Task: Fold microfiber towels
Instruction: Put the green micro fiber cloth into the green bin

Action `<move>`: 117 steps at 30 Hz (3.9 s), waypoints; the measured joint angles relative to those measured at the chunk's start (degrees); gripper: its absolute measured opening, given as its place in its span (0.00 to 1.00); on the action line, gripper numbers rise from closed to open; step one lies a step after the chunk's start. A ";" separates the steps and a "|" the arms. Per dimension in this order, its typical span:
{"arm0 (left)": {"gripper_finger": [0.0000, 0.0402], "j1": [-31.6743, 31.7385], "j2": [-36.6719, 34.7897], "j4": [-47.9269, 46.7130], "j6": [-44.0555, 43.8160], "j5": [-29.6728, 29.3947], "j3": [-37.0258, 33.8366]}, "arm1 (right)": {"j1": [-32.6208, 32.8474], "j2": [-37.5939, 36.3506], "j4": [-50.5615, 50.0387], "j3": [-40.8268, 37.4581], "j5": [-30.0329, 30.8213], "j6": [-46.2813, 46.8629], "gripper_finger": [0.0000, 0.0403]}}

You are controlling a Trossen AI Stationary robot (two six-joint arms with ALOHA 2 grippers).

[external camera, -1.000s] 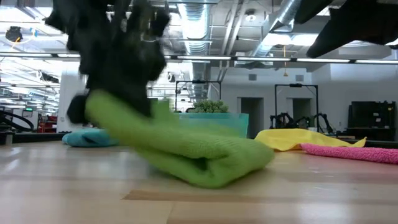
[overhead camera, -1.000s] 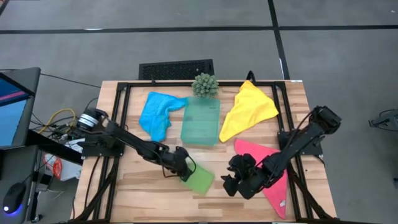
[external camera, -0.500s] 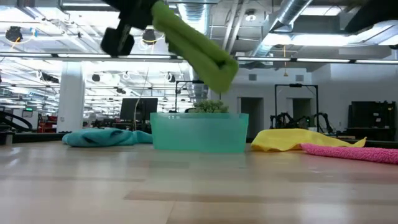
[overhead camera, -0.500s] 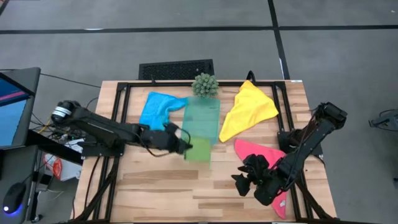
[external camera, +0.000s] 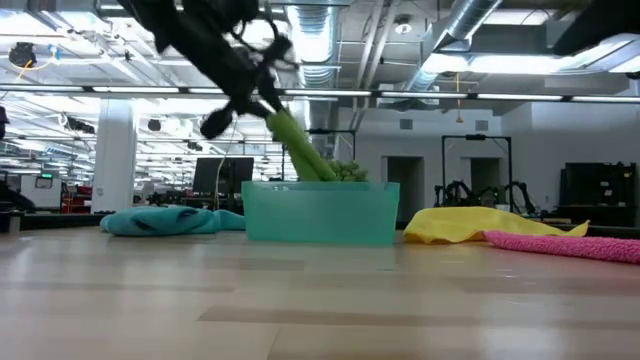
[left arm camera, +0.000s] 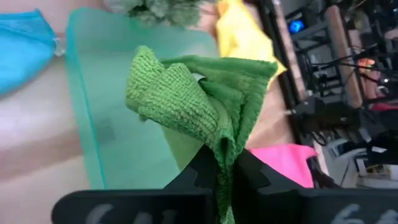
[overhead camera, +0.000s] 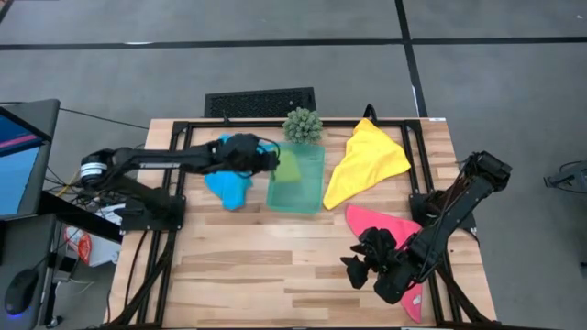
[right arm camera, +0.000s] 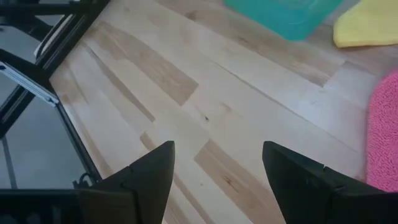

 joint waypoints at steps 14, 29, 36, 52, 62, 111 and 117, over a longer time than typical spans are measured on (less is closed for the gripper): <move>0.01 5.19 15.57 6.96 4.78 11.91 7.22 | 0.00 0.00 -0.03 0.00 0.36 1.43 0.67; 0.17 5.42 23.24 -13.15 16.87 8.62 19.99 | 0.00 0.00 -0.03 0.00 0.36 1.48 0.67; 0.33 6.69 22.10 -28.23 23.85 4.53 28.97 | 0.04 0.00 0.79 0.00 0.40 1.54 0.67; 0.03 -1.92 24.16 -38.82 41.99 1.80 34.94 | -0.02 0.00 0.78 0.00 0.56 1.45 0.67; 0.00 -3.93 36.43 -43.05 43.51 0.78 39.60 | -0.42 -0.02 0.68 -0.02 0.58 1.46 0.67; 0.00 -2.00 49.71 -53.12 56.34 -4.69 59.02 | -0.39 -0.02 3.48 -0.02 0.60 2.72 0.67; 0.00 -2.18 49.71 -49.00 56.34 -5.10 57.75 | -0.39 0.00 3.18 -0.02 0.58 2.61 0.67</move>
